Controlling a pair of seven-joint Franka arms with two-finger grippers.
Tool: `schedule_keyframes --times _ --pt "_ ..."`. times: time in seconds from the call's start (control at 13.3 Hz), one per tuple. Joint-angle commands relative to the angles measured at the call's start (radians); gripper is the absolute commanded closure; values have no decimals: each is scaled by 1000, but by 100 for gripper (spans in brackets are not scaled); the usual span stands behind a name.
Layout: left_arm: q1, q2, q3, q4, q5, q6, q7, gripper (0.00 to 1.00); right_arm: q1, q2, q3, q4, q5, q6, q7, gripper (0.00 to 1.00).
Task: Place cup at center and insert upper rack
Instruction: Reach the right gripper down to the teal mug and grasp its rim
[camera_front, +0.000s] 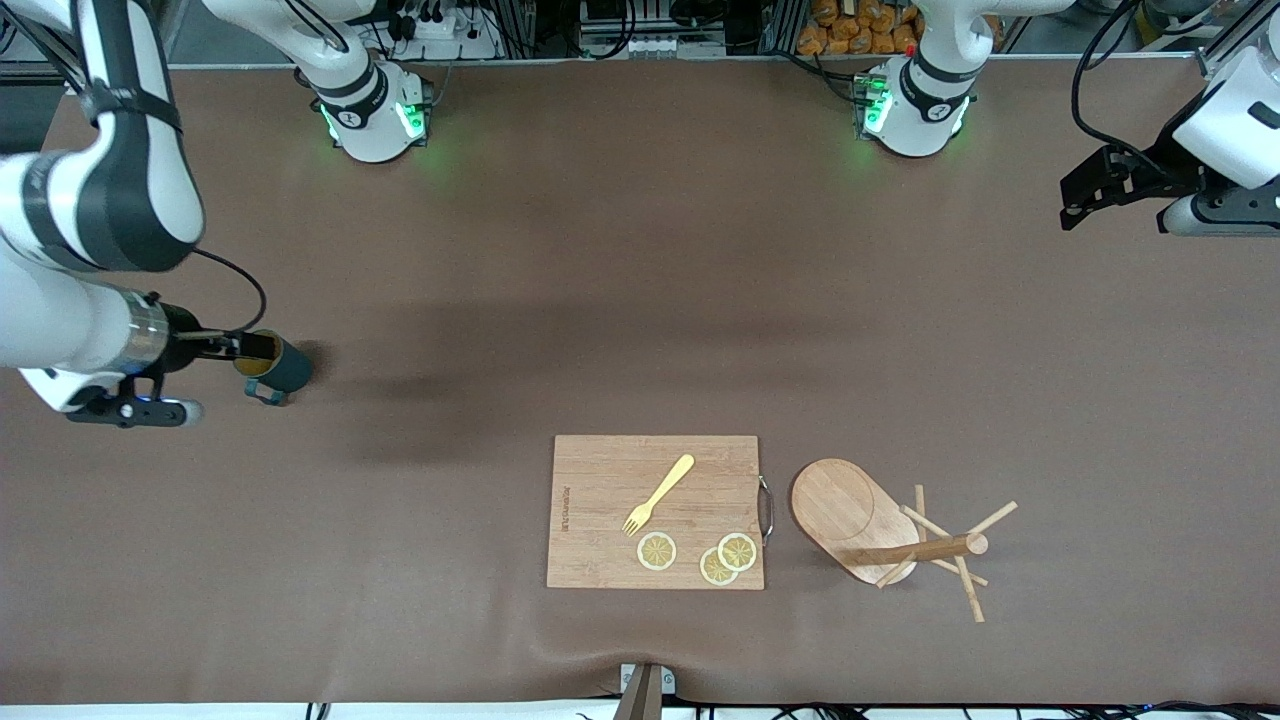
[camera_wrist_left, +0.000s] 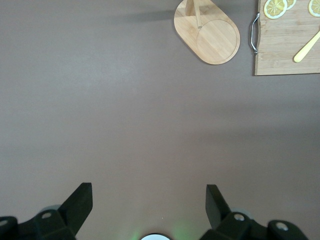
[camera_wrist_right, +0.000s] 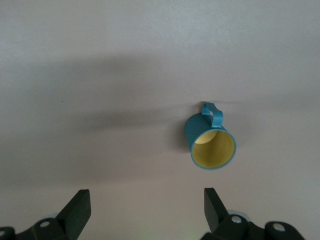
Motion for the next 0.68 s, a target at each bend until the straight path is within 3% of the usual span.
schedule_keyframes --times 0.0,0.6 --pt "3 3 -4 9 5 -10 18 0 -36 -17 -2 -80 3 84 -15 0" --pt "0 5 -10 13 10 -9 16 0 -99 32 -2 -240 3 316 -14 0"
